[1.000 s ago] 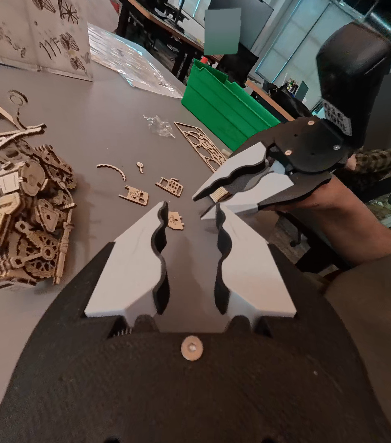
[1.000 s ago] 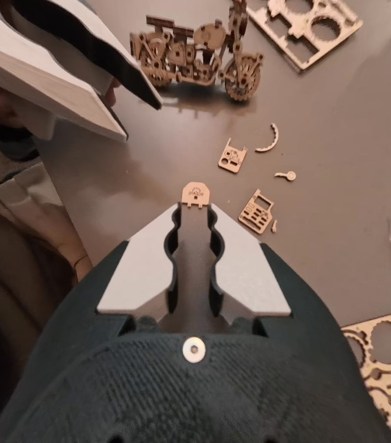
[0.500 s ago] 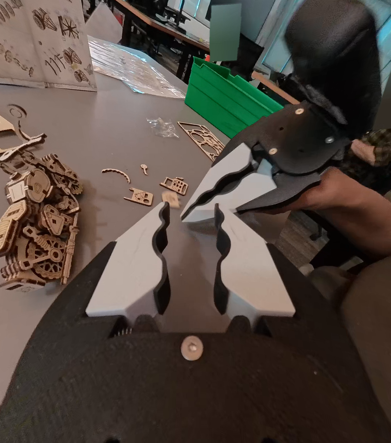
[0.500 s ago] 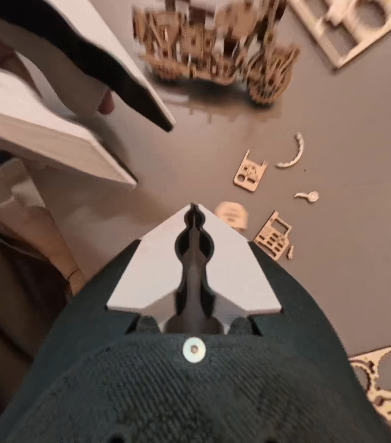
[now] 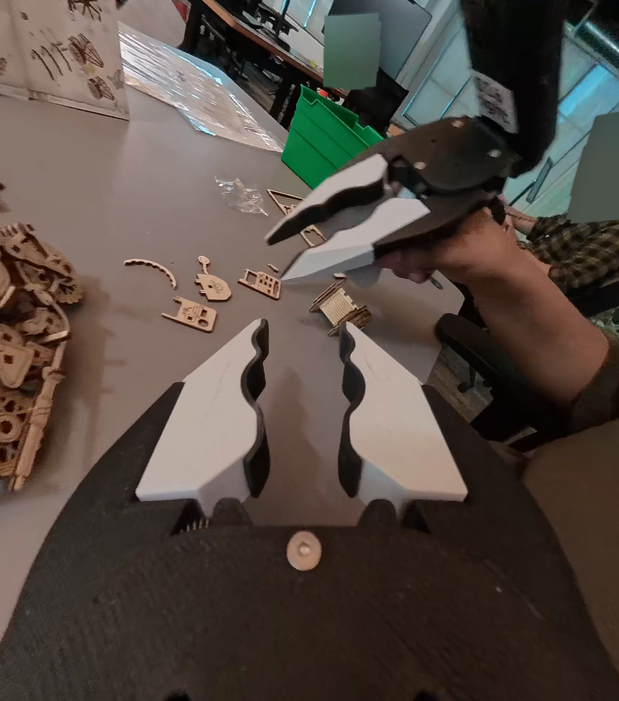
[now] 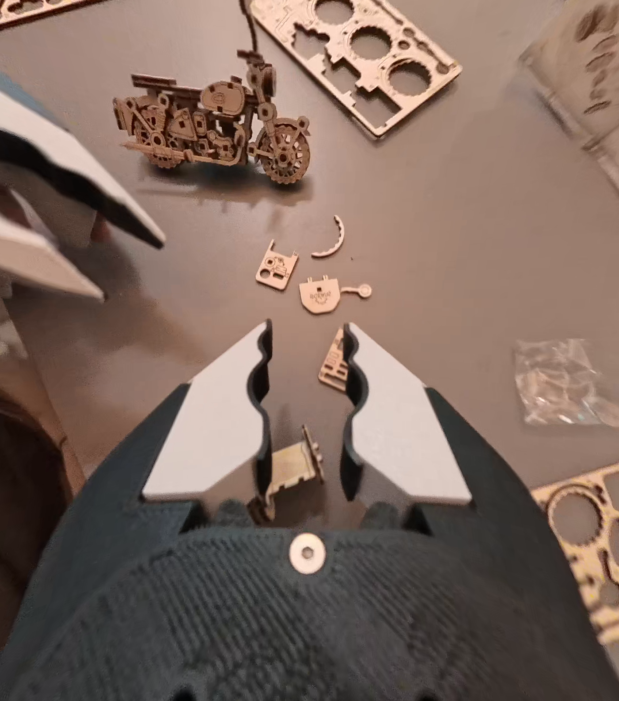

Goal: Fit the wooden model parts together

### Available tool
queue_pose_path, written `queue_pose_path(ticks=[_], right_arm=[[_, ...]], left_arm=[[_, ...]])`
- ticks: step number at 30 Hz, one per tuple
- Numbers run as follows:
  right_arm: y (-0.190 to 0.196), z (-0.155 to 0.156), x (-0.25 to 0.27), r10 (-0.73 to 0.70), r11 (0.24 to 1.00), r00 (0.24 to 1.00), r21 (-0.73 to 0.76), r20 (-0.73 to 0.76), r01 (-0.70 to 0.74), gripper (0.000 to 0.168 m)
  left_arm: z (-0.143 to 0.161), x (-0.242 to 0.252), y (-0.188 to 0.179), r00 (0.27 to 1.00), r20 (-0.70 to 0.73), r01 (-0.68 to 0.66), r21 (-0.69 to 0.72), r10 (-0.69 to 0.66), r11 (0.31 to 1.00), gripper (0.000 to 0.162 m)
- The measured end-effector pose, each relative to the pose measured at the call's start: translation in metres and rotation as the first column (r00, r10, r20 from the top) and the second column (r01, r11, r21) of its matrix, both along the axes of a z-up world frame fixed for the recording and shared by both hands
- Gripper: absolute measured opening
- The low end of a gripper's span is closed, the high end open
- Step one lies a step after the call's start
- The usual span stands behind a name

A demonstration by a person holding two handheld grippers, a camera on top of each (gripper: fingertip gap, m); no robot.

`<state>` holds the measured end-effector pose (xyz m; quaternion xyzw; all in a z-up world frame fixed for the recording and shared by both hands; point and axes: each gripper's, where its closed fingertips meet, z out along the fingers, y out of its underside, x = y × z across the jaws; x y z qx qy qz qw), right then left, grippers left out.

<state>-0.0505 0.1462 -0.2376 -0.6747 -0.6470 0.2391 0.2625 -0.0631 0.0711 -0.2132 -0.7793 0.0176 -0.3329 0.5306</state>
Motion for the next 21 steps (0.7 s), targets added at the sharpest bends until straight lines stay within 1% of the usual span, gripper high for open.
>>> queue_pose_path(ticks=[1, 5, 7, 9, 11, 12, 13, 17, 19, 21], right_arm=[[0.002, -0.004, -0.006, 0.014, 1.000, 1.000, -0.007, 0.015, -0.014, 0.036], [0.013, -0.026, -0.021, 0.056, 0.993, 0.993, 0.095, 0.106, -0.066, 0.035], [0.011, -0.036, -0.026, 0.084, 0.993, 0.984, 0.069, 0.158, -0.096, 0.036], [0.009, -0.044, -0.024, 0.086, 0.996, 0.974, 0.005, 0.210, -0.089, 0.046], [0.003, -0.044, -0.028, 0.096, 0.993, 0.979, -0.082, 0.180, -0.083, 0.042], [0.005, -0.044, -0.029, 0.089, 0.993, 0.982, -0.087, 0.164, -0.075, 0.032], [0.007, -0.044, -0.030, 0.085, 0.994, 0.985, -0.081, 0.153, -0.073, 0.025], [0.001, -0.038, -0.027, 0.111, 0.989, 0.988, -0.107, 0.111, -0.099, 0.025], [-0.005, -0.024, -0.025, 0.128, 0.986, 0.991, -0.114, 0.031, -0.123, 0.025], [-0.014, -0.004, -0.021, 0.169, 0.981, 0.983, -0.084, -0.073, -0.175, 0.025]], left_arm=[[0.000, 0.002, 0.000, 1.000, 0.002, 0.007, -0.002, -0.007, 1.000, 0.034], [0.001, 0.000, -0.005, 1.000, -0.017, -0.012, 0.012, 0.012, 1.000, 0.033], [0.002, -0.004, -0.007, 1.000, -0.017, -0.020, 0.019, 0.021, 1.000, 0.032], [0.002, -0.007, -0.008, 1.000, -0.002, -0.020, 0.017, 0.020, 1.000, 0.032], [0.001, -0.007, -0.009, 1.000, 0.017, -0.011, 0.009, 0.011, 1.000, 0.031], [0.000, -0.007, -0.009, 1.000, 0.024, -0.006, 0.006, 0.006, 1.000, 0.031], [0.000, -0.006, -0.009, 1.000, 0.027, 0.001, 0.004, -0.001, 1.000, 0.031], [-0.002, -0.004, -0.009, 0.999, 0.027, 0.021, -0.002, -0.021, 1.000, 0.032], [-0.002, -0.005, -0.009, 0.999, 0.032, 0.022, -0.005, -0.022, 1.000, 0.032], [-0.001, -0.006, -0.009, 0.999, 0.050, 0.020, -0.007, -0.019, 1.000, 0.032]])
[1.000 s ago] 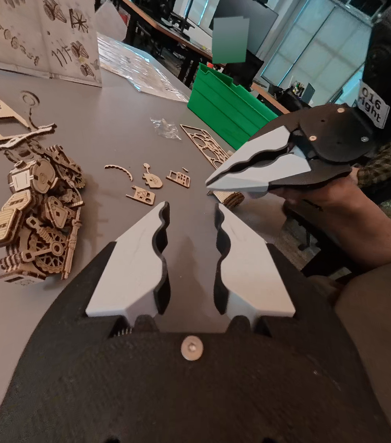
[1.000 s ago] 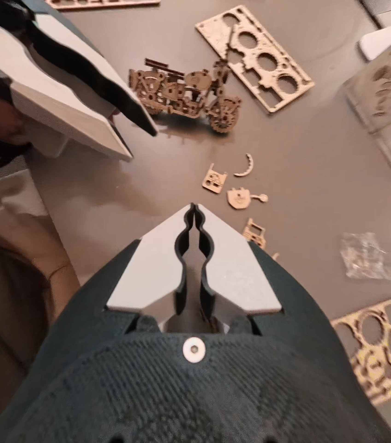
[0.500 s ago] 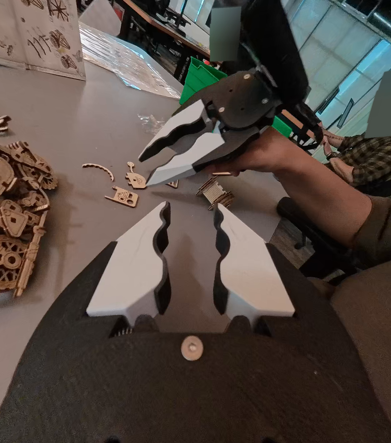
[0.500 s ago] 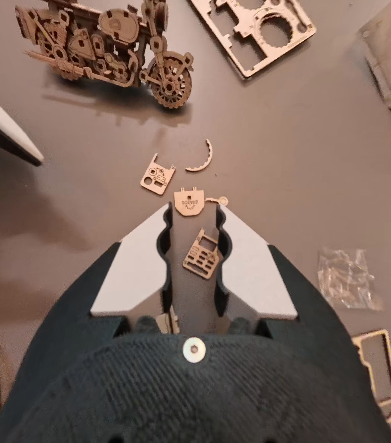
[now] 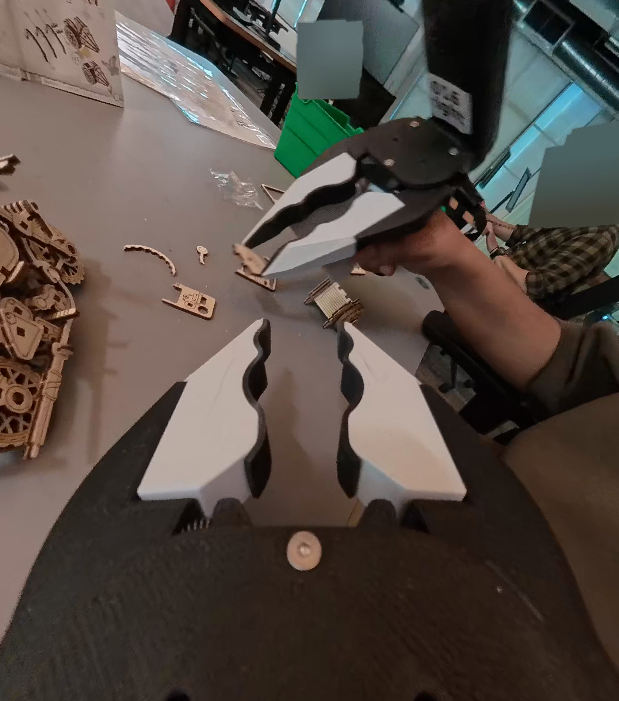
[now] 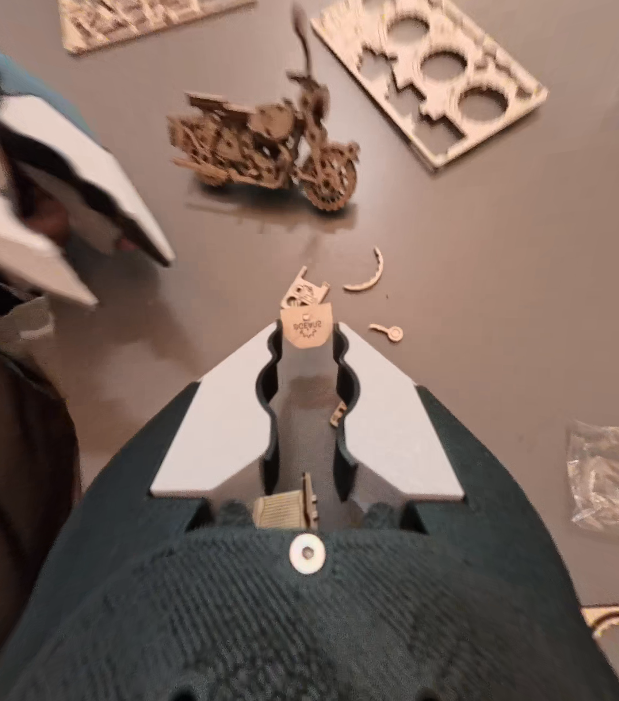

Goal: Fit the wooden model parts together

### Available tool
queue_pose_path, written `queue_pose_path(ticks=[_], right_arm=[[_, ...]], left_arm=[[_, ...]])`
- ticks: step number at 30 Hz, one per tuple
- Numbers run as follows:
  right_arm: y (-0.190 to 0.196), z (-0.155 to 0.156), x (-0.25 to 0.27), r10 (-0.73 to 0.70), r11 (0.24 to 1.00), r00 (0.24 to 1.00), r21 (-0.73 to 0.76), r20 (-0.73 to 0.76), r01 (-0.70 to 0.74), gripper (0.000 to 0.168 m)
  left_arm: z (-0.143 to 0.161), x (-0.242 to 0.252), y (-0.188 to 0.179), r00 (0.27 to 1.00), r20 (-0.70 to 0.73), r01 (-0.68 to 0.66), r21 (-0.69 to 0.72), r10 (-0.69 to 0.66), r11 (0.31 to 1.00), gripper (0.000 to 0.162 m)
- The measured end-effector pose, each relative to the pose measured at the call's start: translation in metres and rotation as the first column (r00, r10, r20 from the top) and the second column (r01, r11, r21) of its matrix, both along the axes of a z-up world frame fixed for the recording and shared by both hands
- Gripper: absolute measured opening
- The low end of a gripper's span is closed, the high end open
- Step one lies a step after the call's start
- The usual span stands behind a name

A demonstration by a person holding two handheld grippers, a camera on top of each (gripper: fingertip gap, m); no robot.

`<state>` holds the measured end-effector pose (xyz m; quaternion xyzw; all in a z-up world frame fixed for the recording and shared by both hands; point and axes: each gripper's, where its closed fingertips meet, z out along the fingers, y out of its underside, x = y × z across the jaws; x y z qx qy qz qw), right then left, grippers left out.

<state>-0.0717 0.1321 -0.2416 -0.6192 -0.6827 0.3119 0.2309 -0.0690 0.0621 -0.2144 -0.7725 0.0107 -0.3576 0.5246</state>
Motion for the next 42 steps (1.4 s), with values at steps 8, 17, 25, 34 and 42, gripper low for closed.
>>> queue_pose_path(ticks=[8, 17, 25, 34, 42], right_arm=[[-0.056, 0.037, 0.034, 0.283, 0.936, 0.924, 0.285, -0.258, -0.207, 0.025], [-0.086, 0.031, 0.044, 0.370, 0.886, 0.910, 0.366, -0.189, -0.284, 0.025], [-0.083, 0.061, 0.047, 0.044, 0.998, 0.899, -0.018, -0.437, -0.058, 0.029], [-0.100, 0.059, 0.058, -0.105, 0.939, 0.884, -0.338, -0.455, -0.063, 0.015], [-0.100, 0.056, 0.063, -0.110, 0.878, 0.887, -0.462, -0.449, -0.125, 0.001]], left_arm=[[0.013, 0.030, -0.008, 0.903, 0.397, 0.211, -0.080, -0.163, 0.974, 0.011], [0.004, 0.055, -0.010, 0.906, 0.370, 0.271, -0.132, -0.206, 0.953, 0.000], [0.031, 0.041, -0.011, 0.883, 0.420, 0.209, 0.050, -0.210, 0.977, 0.000], [0.028, 0.070, -0.026, 0.891, 0.289, 0.334, 0.102, -0.349, 0.937, 0.000], [0.023, 0.073, -0.029, 0.910, 0.205, 0.348, 0.097, -0.361, 0.933, 0.002]])
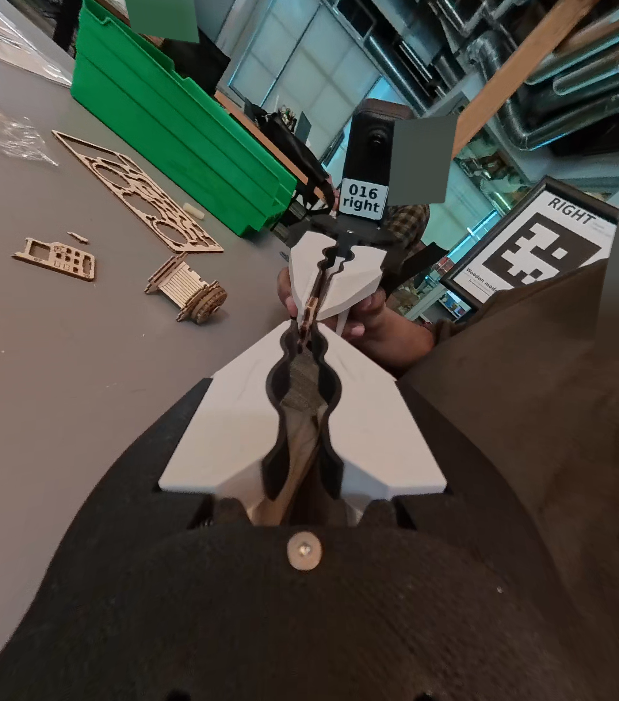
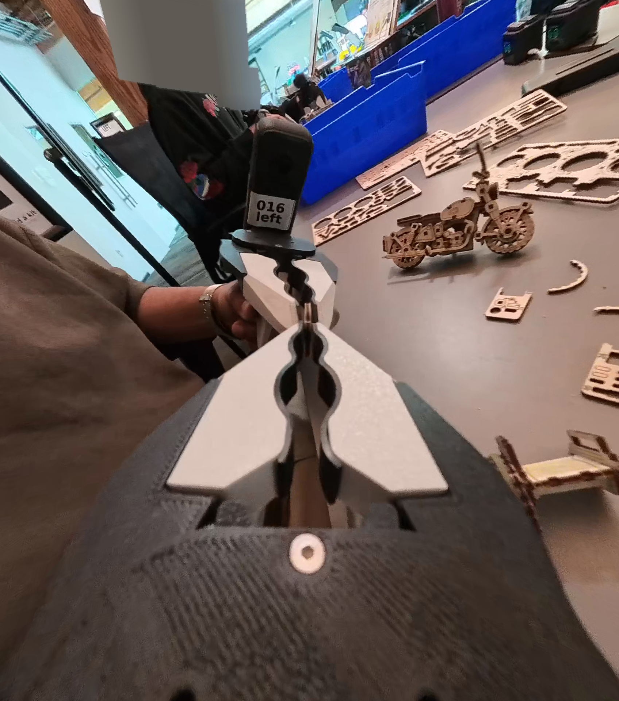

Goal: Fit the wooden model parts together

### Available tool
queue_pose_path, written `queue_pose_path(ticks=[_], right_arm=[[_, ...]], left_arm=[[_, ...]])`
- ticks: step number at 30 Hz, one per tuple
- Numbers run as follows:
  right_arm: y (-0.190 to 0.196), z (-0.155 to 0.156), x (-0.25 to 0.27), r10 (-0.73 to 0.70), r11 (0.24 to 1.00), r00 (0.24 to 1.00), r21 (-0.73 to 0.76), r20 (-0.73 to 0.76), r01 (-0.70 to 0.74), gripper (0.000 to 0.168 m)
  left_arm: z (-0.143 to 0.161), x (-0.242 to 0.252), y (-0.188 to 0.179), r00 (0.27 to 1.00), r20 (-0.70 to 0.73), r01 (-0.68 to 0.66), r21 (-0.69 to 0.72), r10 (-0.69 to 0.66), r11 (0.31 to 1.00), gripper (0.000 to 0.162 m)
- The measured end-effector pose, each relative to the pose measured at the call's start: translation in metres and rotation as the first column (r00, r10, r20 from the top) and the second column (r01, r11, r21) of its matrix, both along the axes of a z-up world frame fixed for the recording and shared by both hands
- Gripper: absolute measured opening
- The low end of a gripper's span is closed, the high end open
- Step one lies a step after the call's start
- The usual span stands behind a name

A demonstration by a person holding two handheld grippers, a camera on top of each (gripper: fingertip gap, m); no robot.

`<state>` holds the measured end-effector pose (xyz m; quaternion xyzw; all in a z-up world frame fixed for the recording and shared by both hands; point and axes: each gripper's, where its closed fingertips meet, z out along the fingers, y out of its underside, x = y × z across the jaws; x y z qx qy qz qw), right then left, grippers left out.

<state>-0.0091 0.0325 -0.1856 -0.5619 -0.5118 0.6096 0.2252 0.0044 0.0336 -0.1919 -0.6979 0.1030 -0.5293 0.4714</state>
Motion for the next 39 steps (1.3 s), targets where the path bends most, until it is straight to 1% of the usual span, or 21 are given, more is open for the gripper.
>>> queue_pose_path(ticks=[3, 8, 15, 20, 32, 39], right_arm=[[0.002, -0.002, 0.000, 0.000, 1.000, 1.000, 0.009, 0.006, 0.000, 0.001], [0.002, -0.008, -0.001, 0.005, 0.999, 1.000, 0.040, 0.023, -0.006, 0.000], [0.004, -0.010, -0.003, 0.012, 1.000, 1.000, -0.014, 0.021, -0.012, 0.001], [0.007, -0.013, -0.003, 0.011, 0.999, 0.999, -0.050, 0.032, -0.009, 0.001], [0.014, -0.007, -0.002, -0.021, 0.997, 1.000, -0.073, -0.001, 0.021, 0.000], [0.016, -0.007, -0.002, -0.040, 0.998, 0.999, -0.042, -0.002, 0.040, 0.000]], left_arm=[[-0.003, 0.000, 0.002, 0.999, -0.033, -0.017, 0.010, 0.017, 1.000, 0.003], [-0.009, -0.001, 0.002, 0.998, -0.062, -0.003, -0.015, 0.002, 1.000, 0.003], [-0.011, -0.002, 0.004, 0.998, -0.059, -0.008, -0.028, 0.007, 1.000, 0.003], [-0.014, -0.003, 0.007, 0.994, -0.106, -0.028, -0.013, 0.026, 1.000, 0.003], [-0.011, -0.008, 0.009, 0.995, -0.087, -0.055, -0.009, 0.054, 0.998, 0.003], [-0.012, -0.012, 0.012, 0.991, -0.098, -0.088, -0.004, 0.087, 0.996, 0.006]])
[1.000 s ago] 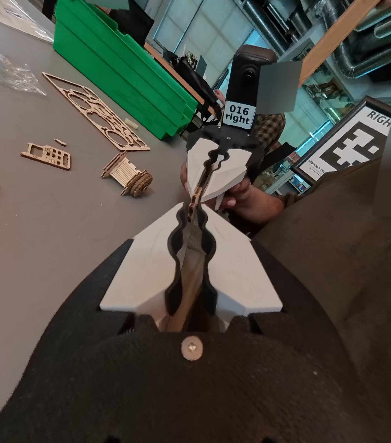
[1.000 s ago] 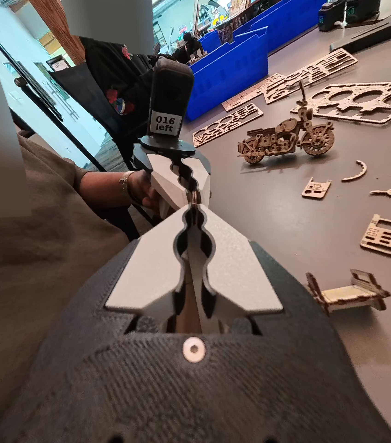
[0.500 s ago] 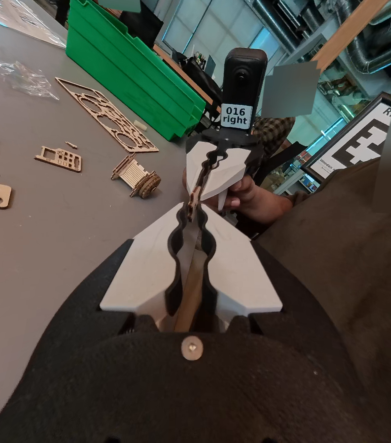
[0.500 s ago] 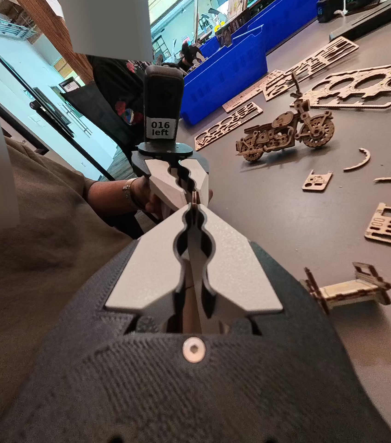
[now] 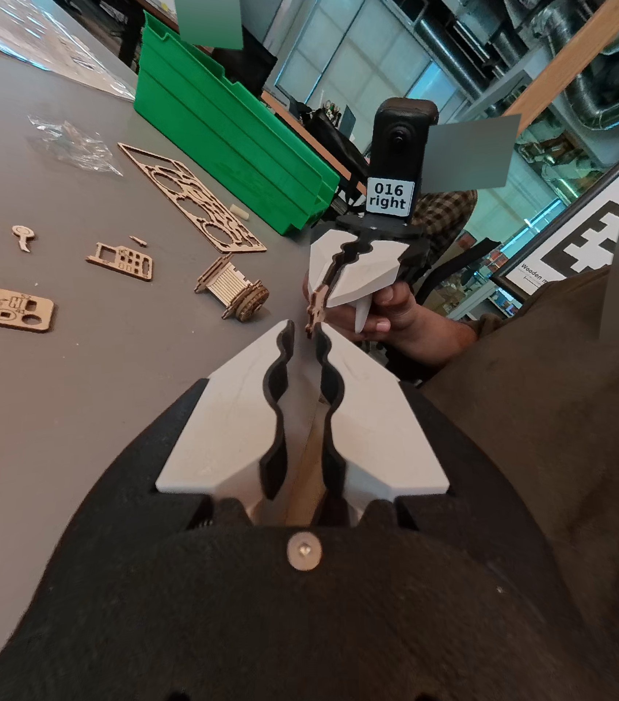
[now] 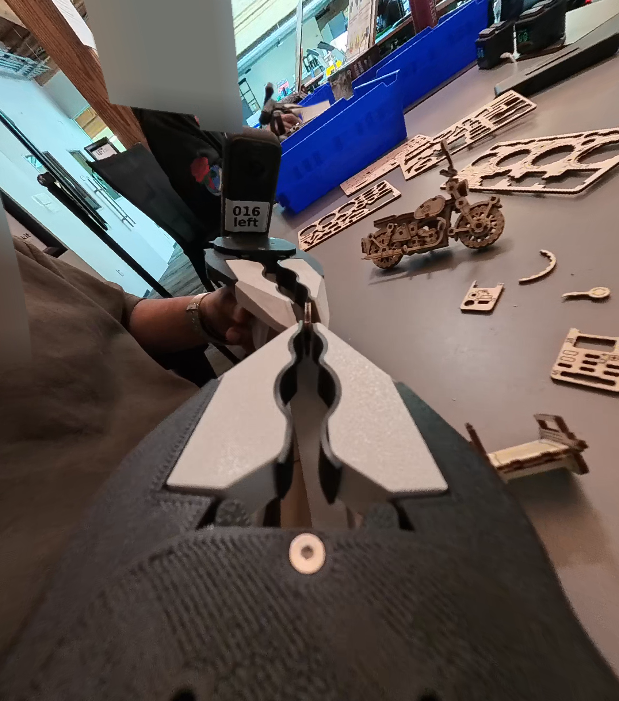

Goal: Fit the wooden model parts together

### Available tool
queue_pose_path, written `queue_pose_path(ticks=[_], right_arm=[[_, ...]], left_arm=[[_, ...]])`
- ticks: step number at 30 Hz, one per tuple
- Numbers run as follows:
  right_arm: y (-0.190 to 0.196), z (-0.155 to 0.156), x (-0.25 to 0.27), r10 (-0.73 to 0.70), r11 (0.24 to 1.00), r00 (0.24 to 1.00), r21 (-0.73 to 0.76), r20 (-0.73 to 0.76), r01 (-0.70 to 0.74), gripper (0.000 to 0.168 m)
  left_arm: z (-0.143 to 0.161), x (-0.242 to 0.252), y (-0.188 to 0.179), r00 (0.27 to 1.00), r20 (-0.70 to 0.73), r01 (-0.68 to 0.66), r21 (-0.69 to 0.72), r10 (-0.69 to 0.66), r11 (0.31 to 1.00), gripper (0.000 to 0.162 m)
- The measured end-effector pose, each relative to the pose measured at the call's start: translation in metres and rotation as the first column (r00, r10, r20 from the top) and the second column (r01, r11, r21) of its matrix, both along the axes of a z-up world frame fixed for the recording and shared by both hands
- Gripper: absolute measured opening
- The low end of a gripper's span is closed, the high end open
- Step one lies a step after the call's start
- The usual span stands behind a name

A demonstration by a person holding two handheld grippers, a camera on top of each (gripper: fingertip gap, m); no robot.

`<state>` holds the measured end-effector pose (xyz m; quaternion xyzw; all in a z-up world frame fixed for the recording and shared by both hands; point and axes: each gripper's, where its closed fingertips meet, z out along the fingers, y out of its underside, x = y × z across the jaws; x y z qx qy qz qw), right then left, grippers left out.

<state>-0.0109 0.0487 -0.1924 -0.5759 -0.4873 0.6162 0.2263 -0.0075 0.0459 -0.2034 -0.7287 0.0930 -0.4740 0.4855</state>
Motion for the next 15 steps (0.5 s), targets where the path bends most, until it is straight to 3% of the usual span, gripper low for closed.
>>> queue_pose_path(ticks=[9, 15], right_arm=[[-0.001, -0.009, -0.001, -0.002, 0.998, 0.999, 0.059, 0.046, -0.001, 0.001], [-0.003, -0.015, -0.001, -0.001, 0.994, 0.997, 0.109, 0.074, -0.007, 0.001]], left_arm=[[0.002, -0.007, 0.003, 0.999, -0.002, -0.038, 0.014, 0.038, 0.999, 0.009], [-0.001, -0.003, 0.002, 0.999, -0.036, -0.027, 0.018, 0.028, 0.999, 0.000]])
